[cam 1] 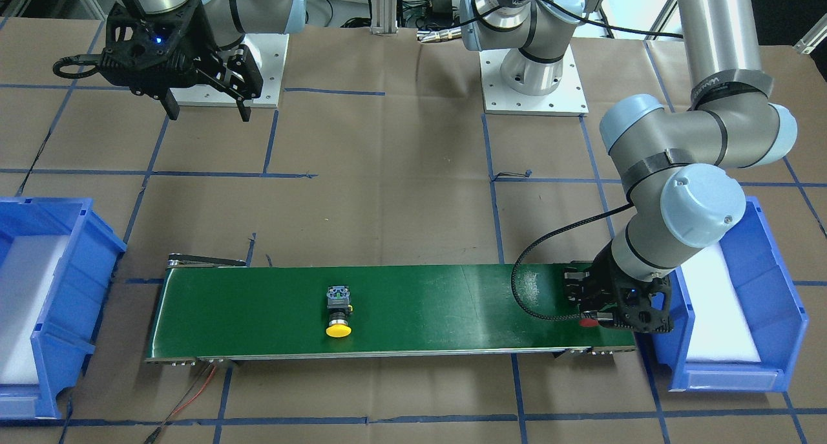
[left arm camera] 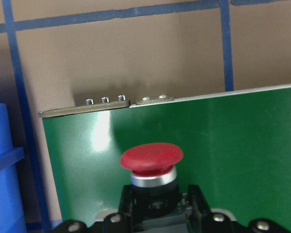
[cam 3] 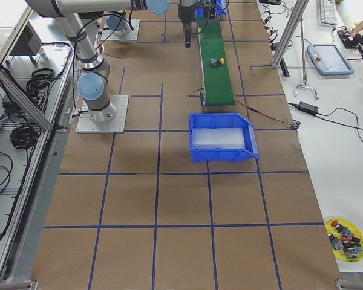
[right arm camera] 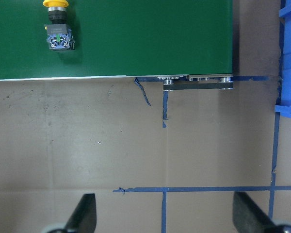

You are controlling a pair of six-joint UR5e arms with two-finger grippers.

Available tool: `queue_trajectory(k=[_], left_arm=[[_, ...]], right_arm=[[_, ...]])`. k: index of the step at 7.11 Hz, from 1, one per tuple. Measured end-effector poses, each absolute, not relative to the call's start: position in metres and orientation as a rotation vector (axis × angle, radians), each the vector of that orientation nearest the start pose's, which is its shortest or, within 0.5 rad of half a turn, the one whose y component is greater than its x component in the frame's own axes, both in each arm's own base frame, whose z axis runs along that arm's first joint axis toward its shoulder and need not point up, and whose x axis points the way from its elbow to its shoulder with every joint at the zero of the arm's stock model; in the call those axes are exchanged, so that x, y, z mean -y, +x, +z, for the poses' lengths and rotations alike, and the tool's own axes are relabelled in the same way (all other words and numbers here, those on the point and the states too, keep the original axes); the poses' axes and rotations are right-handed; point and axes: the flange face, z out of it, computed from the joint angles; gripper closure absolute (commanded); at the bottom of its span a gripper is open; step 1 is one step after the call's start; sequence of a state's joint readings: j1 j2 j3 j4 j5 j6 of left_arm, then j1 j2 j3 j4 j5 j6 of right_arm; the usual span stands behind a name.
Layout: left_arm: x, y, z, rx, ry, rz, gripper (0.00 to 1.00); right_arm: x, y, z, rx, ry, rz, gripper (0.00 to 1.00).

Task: Transport two buttons from left to right
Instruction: 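Lower the red button onto the belt and open the left gripper, then grasp the yellow button with the right gripper while the left gripper withdraws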

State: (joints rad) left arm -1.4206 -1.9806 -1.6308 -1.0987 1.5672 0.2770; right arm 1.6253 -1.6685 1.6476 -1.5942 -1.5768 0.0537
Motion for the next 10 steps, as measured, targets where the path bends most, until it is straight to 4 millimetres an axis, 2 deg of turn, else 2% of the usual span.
queue_trajectory(k=[1, 2, 3, 5, 6, 7, 8, 10], left_arm=[[0.632, -0.039, 0.266, -3.14, 0.209, 0.015, 0.99], [0.63, -0.04, 0.259, -3.142, 0.21, 0.032, 0.65], [0.629, -0.039, 0.255, -3.143, 0.206, 0.041, 0.01], [0.632, -0.039, 0.259, -3.141, 0.186, 0.017, 0.0], [0.635, -0.037, 0.268, -3.137, 0.177, -0.011, 0.0], [0.638, -0.035, 0.283, -3.131, 0.172, -0.049, 0.0], [0.639, -0.035, 0.302, -3.126, 0.169, -0.075, 0.0], [0.619, -0.039, 0.367, -3.128, 0.169, -0.066, 0.0]], right_arm=[[0.446, 0.157, 0.497, -3.146, -0.002, -0.064, 0.0], [0.447, 0.157, 0.496, -3.147, -0.003, -0.061, 0.0], [0.448, 0.155, 0.495, -3.149, -0.006, -0.062, 0.0], [0.457, 0.154, 0.488, -3.152, -0.01, -0.069, 0.0], [0.472, 0.156, 0.474, -3.15, -0.008, -0.07, 0.0], [0.495, 0.158, 0.454, -3.148, -0.009, -0.094, 0.0], [0.515, 0.16, 0.438, -3.142, -0.009, -0.13, 0.0], [0.547, 0.164, 0.407, -3.13, -0.003, -0.18, 0.0]])
